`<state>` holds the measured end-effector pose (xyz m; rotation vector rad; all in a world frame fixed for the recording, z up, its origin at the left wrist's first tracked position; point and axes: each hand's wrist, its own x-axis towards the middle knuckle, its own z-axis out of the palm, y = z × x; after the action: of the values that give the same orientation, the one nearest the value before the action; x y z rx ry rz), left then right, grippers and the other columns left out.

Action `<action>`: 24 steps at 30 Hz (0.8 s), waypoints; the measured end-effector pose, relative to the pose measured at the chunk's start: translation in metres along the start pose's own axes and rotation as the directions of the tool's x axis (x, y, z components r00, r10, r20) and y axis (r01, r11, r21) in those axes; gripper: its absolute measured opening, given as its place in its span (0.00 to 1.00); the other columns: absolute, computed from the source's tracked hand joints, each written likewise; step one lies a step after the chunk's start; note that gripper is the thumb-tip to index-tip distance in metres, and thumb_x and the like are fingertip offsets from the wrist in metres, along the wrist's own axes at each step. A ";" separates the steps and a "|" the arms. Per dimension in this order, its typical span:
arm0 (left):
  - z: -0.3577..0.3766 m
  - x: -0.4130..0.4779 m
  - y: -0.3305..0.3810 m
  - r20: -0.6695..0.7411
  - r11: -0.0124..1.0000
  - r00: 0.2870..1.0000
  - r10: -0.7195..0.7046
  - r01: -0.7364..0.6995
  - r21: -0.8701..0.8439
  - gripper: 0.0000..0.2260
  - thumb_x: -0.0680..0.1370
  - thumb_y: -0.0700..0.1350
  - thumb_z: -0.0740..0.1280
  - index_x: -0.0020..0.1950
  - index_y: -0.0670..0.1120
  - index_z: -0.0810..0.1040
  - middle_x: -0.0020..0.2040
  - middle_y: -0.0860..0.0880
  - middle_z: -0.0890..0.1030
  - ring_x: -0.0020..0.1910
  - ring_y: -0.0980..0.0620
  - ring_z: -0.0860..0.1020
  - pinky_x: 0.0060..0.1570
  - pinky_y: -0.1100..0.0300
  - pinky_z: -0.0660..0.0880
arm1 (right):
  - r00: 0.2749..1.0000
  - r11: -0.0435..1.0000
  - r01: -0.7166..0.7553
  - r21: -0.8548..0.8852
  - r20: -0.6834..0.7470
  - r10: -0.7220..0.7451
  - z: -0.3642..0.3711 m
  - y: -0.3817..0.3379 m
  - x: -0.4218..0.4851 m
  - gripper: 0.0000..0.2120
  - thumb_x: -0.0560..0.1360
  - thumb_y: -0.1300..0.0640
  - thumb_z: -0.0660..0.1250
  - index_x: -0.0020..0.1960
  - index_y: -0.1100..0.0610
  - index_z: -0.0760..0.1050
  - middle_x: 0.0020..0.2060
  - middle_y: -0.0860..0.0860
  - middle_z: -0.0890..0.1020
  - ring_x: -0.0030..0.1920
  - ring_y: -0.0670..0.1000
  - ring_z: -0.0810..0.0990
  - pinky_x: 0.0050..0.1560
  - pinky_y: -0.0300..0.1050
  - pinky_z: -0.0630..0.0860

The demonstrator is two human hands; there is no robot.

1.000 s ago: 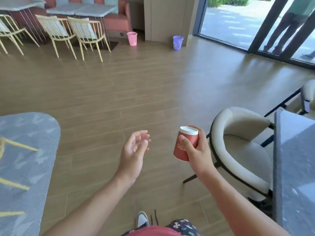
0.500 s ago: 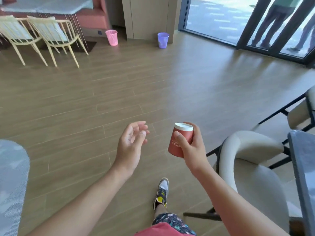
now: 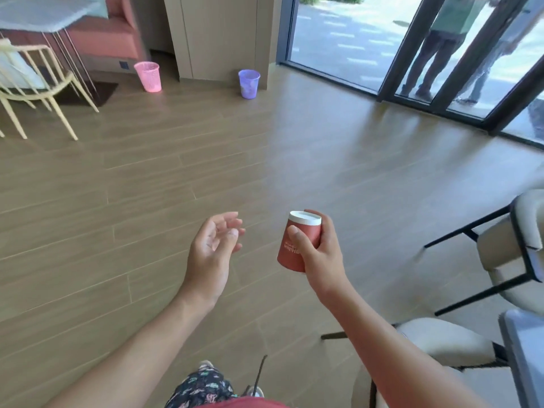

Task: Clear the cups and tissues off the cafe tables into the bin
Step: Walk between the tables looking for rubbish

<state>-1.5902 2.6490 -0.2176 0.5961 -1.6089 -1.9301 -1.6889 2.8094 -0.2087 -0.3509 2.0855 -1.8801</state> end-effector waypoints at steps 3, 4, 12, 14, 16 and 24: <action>0.012 0.066 -0.006 0.027 1.000 1.000 -0.005 0.006 -0.022 0.11 0.77 0.44 0.65 0.58 0.50 0.80 0.53 0.52 0.83 0.54 0.51 0.82 0.52 0.54 0.78 | 0.999 1.000 0.010 -0.003 -0.042 -0.011 0.006 -0.008 0.064 0.26 0.67 0.38 0.74 0.63 0.41 0.74 0.50 0.38 0.82 0.52 0.45 0.83 0.57 0.61 0.83; 0.015 0.090 -0.009 0.040 1.000 0.999 -0.002 0.003 -0.025 0.10 0.78 0.42 0.65 0.58 0.50 0.80 0.53 0.52 0.83 0.54 0.51 0.82 0.52 0.54 0.78 | 0.998 1.000 0.016 -0.006 -0.054 -0.017 0.009 -0.009 0.086 0.25 0.68 0.40 0.74 0.63 0.42 0.74 0.50 0.38 0.82 0.52 0.45 0.83 0.57 0.60 0.83; 0.034 0.297 -0.014 0.146 1.000 0.989 -0.010 0.014 -0.026 0.10 0.77 0.45 0.64 0.56 0.51 0.80 0.54 0.51 0.83 0.53 0.52 0.83 0.53 0.52 0.78 | 0.992 0.998 0.033 0.055 -0.124 -0.026 0.063 -0.028 0.269 0.20 0.71 0.45 0.72 0.62 0.42 0.73 0.51 0.43 0.81 0.46 0.39 0.82 0.46 0.45 0.83; 0.036 0.347 -0.010 0.166 1.000 0.986 -0.019 0.022 -0.013 0.10 0.77 0.46 0.64 0.57 0.51 0.80 0.56 0.49 0.83 0.54 0.51 0.83 0.54 0.51 0.78 | 0.990 0.998 0.036 0.049 -0.135 -0.029 0.080 -0.040 0.314 0.21 0.71 0.45 0.72 0.62 0.43 0.73 0.49 0.38 0.81 0.46 0.38 0.81 0.43 0.40 0.81; 0.039 0.397 -0.007 0.193 1.000 0.981 -0.021 0.020 0.005 0.10 0.77 0.46 0.64 0.57 0.50 0.80 0.56 0.49 0.83 0.55 0.50 0.83 0.55 0.51 0.78 | 0.989 0.999 0.038 0.034 -0.146 -0.032 0.096 -0.050 0.360 0.21 0.71 0.45 0.72 0.63 0.42 0.73 0.47 0.31 0.80 0.46 0.36 0.81 0.44 0.39 0.81; 0.054 0.565 -0.010 0.241 0.998 0.969 -0.054 0.047 0.031 0.12 0.76 0.46 0.64 0.58 0.49 0.79 0.56 0.48 0.82 0.53 0.52 0.83 0.54 0.53 0.78 | 0.981 0.998 0.016 0.063 -0.196 -0.003 0.133 -0.060 0.514 0.23 0.71 0.46 0.72 0.64 0.45 0.73 0.45 0.29 0.80 0.45 0.36 0.81 0.43 0.38 0.80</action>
<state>-2.0502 2.3163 -0.2105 0.4278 -1.7840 -2.0890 -2.1124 2.4844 -0.1943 -0.1663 2.1427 -2.0564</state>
